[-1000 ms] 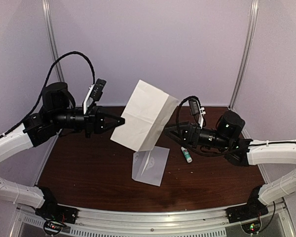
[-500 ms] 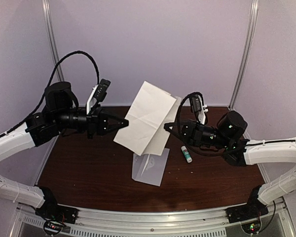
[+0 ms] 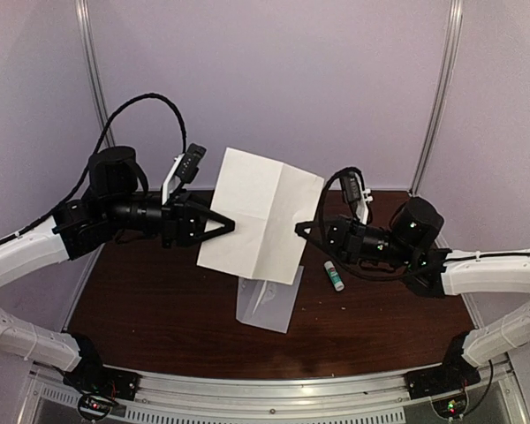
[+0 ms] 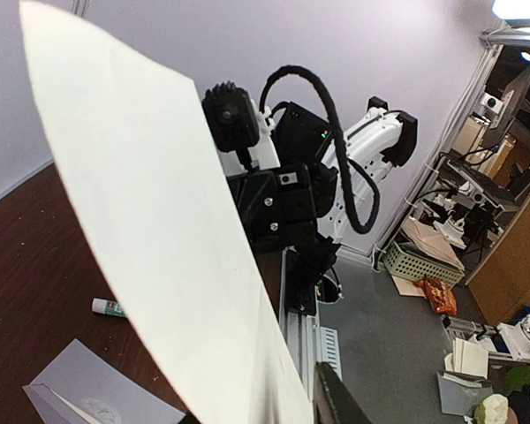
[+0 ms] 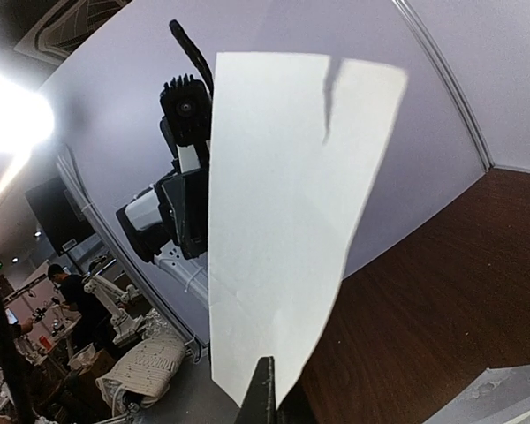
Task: Place the letter into the envelope and seal it
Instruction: Fold the letter at the center of the board.
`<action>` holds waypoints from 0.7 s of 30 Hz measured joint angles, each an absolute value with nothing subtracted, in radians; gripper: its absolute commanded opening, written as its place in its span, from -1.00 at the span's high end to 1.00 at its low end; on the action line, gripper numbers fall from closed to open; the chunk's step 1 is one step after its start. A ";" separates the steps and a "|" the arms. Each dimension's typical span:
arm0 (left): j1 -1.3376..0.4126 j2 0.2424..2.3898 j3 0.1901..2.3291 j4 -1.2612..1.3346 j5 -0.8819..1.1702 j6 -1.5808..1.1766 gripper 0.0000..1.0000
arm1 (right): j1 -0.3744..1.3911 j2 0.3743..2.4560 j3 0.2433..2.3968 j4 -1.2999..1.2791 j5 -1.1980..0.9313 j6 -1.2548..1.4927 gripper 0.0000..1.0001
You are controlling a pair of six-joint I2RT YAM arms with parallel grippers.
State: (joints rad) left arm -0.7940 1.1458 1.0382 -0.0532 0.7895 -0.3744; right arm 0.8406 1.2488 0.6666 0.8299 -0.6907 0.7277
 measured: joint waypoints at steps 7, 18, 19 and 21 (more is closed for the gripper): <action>-0.794 1.150 1.041 -0.053 0.784 -0.380 0.93 | 0.841 1.249 0.668 0.717 -0.691 0.679 1.00; -0.794 1.140 1.023 -0.002 0.708 -0.399 1.00 | 0.841 1.146 0.670 0.590 -0.577 0.629 -0.57; -0.794 1.130 1.014 0.006 0.691 -0.404 1.00 | 0.841 1.128 0.672 0.571 -0.551 0.627 -0.61; -0.794 1.113 1.002 0.013 0.649 -0.414 1.00 | 0.850 1.090 0.692 0.503 -0.474 0.601 -0.70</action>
